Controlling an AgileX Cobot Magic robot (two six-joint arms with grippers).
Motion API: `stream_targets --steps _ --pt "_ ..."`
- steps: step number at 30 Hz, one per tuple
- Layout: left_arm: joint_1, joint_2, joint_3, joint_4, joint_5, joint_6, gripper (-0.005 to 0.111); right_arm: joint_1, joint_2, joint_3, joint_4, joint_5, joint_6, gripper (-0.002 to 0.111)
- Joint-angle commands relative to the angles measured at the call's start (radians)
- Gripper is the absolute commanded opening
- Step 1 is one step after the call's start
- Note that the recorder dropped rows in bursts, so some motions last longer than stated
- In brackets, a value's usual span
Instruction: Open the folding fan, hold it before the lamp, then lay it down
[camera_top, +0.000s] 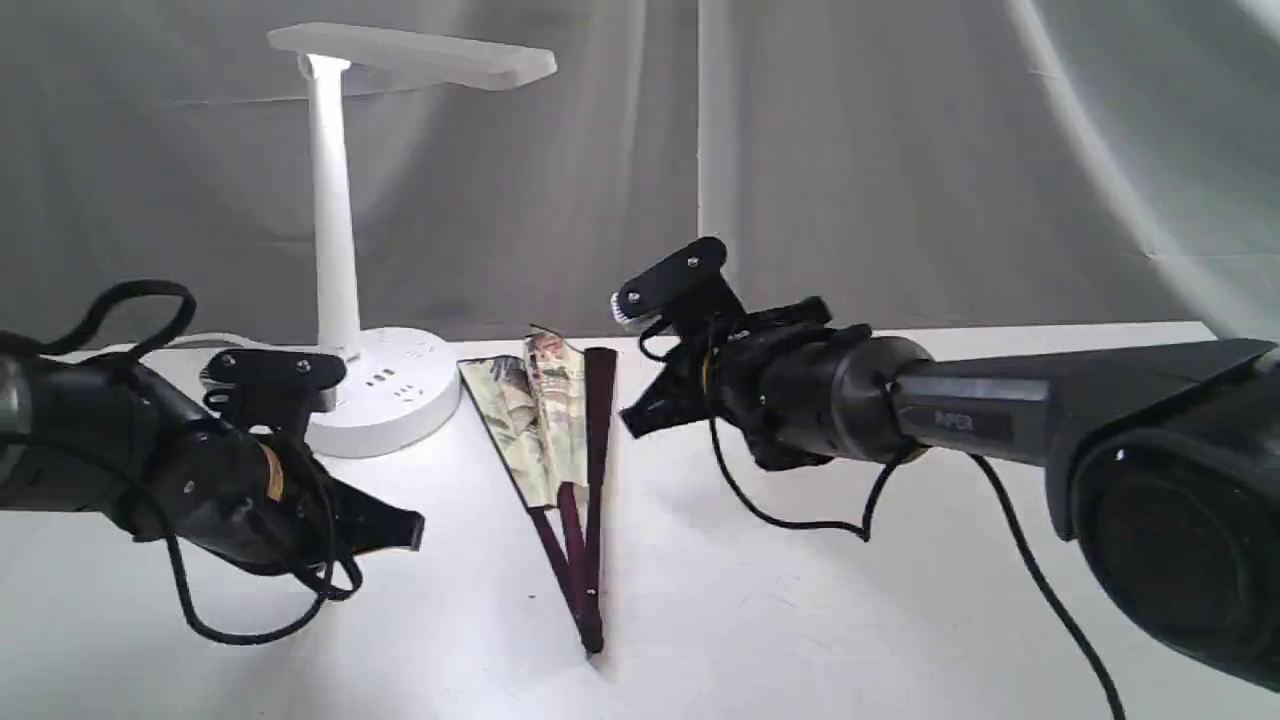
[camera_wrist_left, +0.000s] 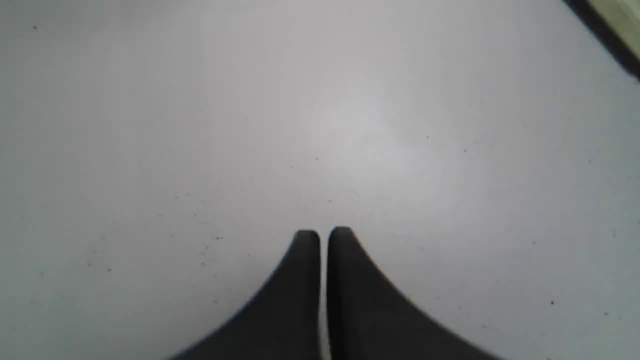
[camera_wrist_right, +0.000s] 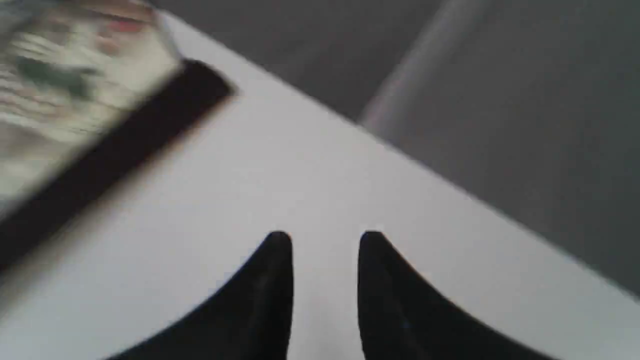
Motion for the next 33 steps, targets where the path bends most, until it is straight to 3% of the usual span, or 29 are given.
stream_targets --steps 1,4,7,8,11,15,18,24,26,33 --pt "0.002 0.019 0.005 -0.004 -0.034 -0.003 0.0 0.006 -0.014 -0.005 0.141 0.351 -0.315 0.024" --pt "0.002 0.019 0.005 -0.004 -0.034 -0.003 0.0 -0.019 -0.014 -0.038 0.395 0.575 -0.599 0.02" --pt "0.002 0.019 0.005 -0.004 -0.034 -0.003 0.0 -0.076 -0.012 -0.138 0.863 0.738 -0.91 0.005" --pt "0.002 0.019 0.005 -0.004 -0.031 -0.003 0.0 -0.108 -0.012 -0.176 1.029 0.743 -1.002 0.0" --pt "0.002 0.019 0.005 -0.004 -0.012 -0.003 0.0 -0.174 -0.012 -0.269 1.586 0.737 -1.235 0.0" --pt "0.002 0.019 0.005 -0.001 -0.016 -0.003 0.0 -0.195 -0.012 -0.319 2.095 0.697 -1.517 0.0" --pt "0.002 0.019 0.005 -0.001 -0.016 -0.003 0.0 -0.145 -0.012 -0.331 2.112 0.626 -1.545 0.004" --pt "0.002 0.019 0.005 -0.001 -0.016 -0.001 0.0 -0.028 -0.007 -0.331 1.986 0.538 -1.418 0.046" --pt "0.002 0.019 0.005 -0.001 -0.016 -0.001 0.0 -0.003 -0.006 -0.331 1.986 0.523 -1.401 0.055" --pt "0.002 0.019 0.005 -0.001 -0.013 -0.002 0.0 0.044 0.057 -0.331 1.91 0.463 -1.399 0.057"
